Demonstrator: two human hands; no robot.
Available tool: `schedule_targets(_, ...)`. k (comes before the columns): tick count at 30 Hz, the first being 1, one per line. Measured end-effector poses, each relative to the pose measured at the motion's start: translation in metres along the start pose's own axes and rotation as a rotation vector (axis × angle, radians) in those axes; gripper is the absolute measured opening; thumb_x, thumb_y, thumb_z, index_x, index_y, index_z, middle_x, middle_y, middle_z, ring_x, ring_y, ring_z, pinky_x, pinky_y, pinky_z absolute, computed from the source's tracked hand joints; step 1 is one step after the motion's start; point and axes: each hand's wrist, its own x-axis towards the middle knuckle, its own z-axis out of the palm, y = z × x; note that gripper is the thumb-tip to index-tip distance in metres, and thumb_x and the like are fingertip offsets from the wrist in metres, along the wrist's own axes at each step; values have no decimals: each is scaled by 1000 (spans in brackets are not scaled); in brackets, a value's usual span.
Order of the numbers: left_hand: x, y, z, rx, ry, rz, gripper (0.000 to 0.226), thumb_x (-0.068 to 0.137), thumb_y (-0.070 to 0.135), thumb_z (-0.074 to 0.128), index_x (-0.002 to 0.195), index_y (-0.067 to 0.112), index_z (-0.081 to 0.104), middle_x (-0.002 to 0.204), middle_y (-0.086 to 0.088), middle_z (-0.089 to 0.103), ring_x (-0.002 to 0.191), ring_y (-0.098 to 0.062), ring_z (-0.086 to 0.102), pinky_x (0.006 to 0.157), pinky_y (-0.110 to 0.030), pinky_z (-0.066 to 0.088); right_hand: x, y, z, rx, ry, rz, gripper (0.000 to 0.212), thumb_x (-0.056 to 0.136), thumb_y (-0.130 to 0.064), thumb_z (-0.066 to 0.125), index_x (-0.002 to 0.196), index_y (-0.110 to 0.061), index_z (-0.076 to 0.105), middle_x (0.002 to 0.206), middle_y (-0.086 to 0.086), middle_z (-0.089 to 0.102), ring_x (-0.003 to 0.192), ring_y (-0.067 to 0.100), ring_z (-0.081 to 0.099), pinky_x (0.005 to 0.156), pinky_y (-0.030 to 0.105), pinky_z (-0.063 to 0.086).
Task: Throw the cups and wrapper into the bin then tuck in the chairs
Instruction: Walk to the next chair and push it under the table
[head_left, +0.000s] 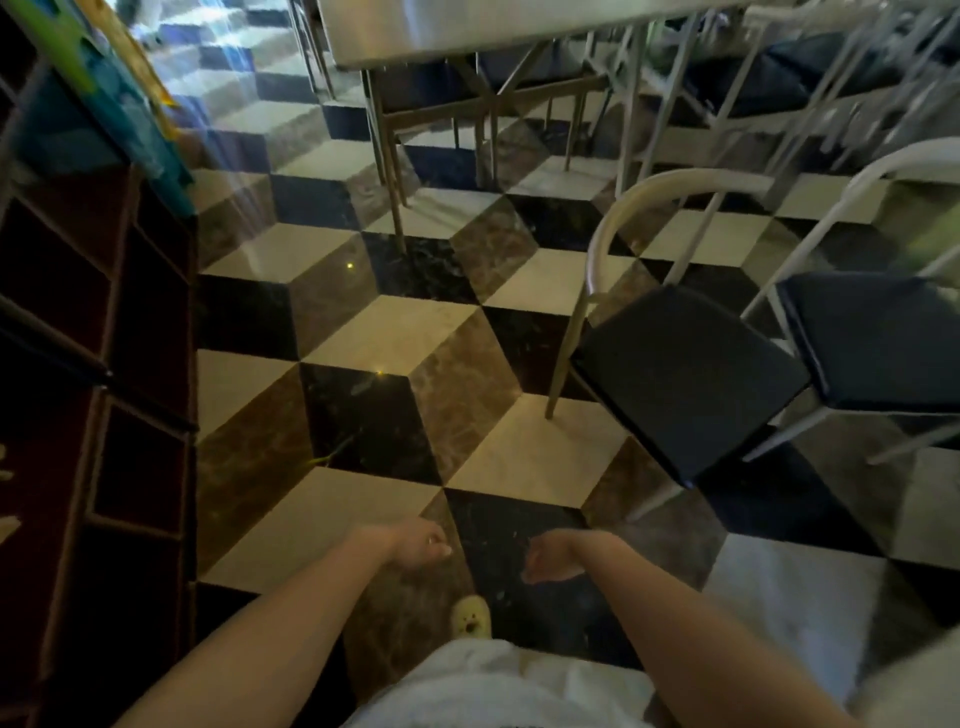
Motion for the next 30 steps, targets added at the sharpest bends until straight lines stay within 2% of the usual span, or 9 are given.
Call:
schedule_targets(4,19,-18,-60,70,-46,-27,41,99,40,40,134,23,52,137,-2,54,125,-21,50,107,-38,38,18,-21,-61,18,12,-38,46,98,-39,43,133,-10,51,137,10,51,124,31,49,101,41,38)
schedule_targets(6,31,-23,-91,87,-37,-25,41,99,39,39,134,21,51,138,-3,53,125,-22,50,106,-38,39,34,-25,-93,27,18,-27,48,97,-42,44,129,-8,56,135,12,54,121,32,51,100,42,39)
schedule_targets(10,62,-35,-155,121,-4,17,41,99,39,39,131,17,53,133,-4,56,119,-22,54,101,-36,43,69,-28,-157,63,44,-1,58,90,-53,47,134,-16,52,138,6,52,127,29,48,107,44,38)
schedule_targets(17,120,-35,-286,156,74,38,40,99,40,40,131,19,54,132,-3,57,118,-20,55,104,-36,42,120,-19,-292,183,63,-13,46,94,-41,50,137,-23,47,142,2,48,130,24,45,106,39,36)
schedule_targets(22,153,-23,-398,185,31,65,42,100,39,39,134,19,53,137,-4,54,126,-22,50,109,-38,37,147,2,-392,237,30,-35,49,91,-47,54,133,-23,52,137,0,53,122,19,53,96,33,42)
schedule_targets(25,173,-8,-451,269,-12,73,44,99,41,38,135,19,52,139,-3,53,126,-23,49,109,-40,36,151,16,-442,252,9,-14,49,92,-43,53,136,-20,51,139,2,52,124,21,52,100,36,43)
schedule_targets(30,224,35,-529,409,-32,142,44,99,42,37,134,20,52,138,-1,53,126,-21,49,110,-39,36,146,55,-516,352,96,-15,47,93,-42,51,135,-21,52,140,1,51,127,21,49,105,38,41)
